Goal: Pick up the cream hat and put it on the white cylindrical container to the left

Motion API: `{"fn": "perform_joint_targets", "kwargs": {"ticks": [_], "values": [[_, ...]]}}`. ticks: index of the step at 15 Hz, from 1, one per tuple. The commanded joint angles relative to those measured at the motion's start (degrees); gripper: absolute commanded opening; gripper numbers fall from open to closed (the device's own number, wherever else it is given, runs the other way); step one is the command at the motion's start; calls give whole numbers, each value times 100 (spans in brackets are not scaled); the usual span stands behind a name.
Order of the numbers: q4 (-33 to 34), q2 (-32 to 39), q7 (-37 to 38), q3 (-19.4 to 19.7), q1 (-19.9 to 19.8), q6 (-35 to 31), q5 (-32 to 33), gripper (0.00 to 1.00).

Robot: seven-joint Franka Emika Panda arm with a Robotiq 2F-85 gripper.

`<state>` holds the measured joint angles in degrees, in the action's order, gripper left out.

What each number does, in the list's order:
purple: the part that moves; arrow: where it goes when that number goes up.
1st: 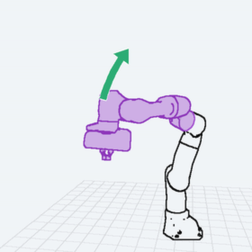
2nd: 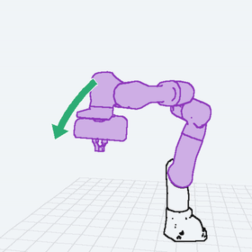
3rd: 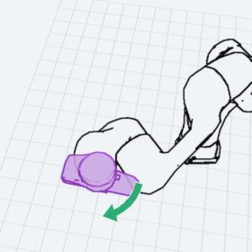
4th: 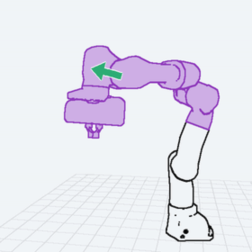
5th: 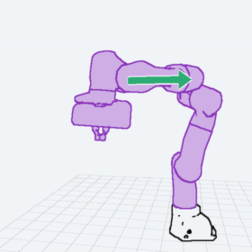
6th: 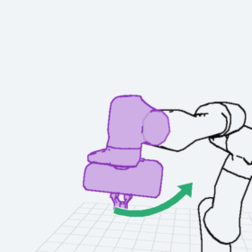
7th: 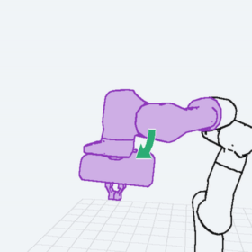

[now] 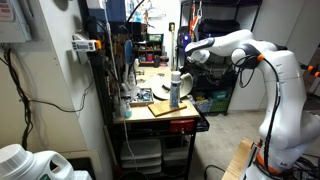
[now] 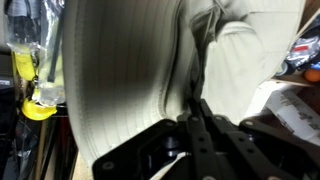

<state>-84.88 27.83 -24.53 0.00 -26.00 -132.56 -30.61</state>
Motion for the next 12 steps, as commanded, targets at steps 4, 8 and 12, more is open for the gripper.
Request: {"fn": "perform_joint_targets", "kwargs": {"ticks": [4, 8, 12], "values": [[-88, -626, -116, 68, -166, 783, -847, 1], [-76, -874, -26, 245, -99, 1033, -1203, 1], [-75, -1058, -176, 326, -120, 1448, -1960, 1]]}}
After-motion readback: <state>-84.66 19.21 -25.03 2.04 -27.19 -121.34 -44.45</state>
